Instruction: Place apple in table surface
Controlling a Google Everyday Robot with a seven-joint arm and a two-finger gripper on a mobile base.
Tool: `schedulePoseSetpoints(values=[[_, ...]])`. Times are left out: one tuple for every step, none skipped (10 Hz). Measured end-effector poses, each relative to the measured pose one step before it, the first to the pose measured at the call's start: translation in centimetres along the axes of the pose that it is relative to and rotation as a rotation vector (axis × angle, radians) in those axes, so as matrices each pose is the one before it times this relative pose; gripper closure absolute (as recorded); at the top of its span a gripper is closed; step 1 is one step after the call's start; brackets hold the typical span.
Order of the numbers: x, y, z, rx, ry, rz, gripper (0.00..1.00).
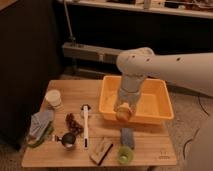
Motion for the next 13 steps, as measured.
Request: schedulePoseSetpoints(values=[[-0.057,-0.038,1.475,-0.00447,0.02091,-0.00249,1.00],[0.350,0.140,1.366,-0.00455,0.02125,-0.00766,1.00],[0.617,0.352,0.936,-0.00665,0.01775,-0.01142,1.00],[0.656,0.300,0.436,-0.00460,0.00933,-0.01088,1.00],[0.373,0.203,0.301,-0.00289,0.00659,-0.00626,1.00],[0.191,0.363,0.446,-0.00638,0.00622,-0.01063,1.00],[0.192,0.329,0.330,-0.00293,0.00472,-0.01100,1.00],[0.348,0.501,0.493,-0.00137,0.00589,-0.01400,1.00],[0.351,0.743,0.752,0.00084,0.00591,-0.01934,1.00],[0.131,0.548,0.759,0.00264,0.00160,-0.00978,1.00],[-0.297,-0.138,0.595,0.00586,-0.00725,0.00390,1.00],[-0.367,-0.179,0.615,0.00417,-0.00627,0.00717,1.00],[-0.360,-0.014,0.381,0.00250,-0.00638,0.00362,1.00]])
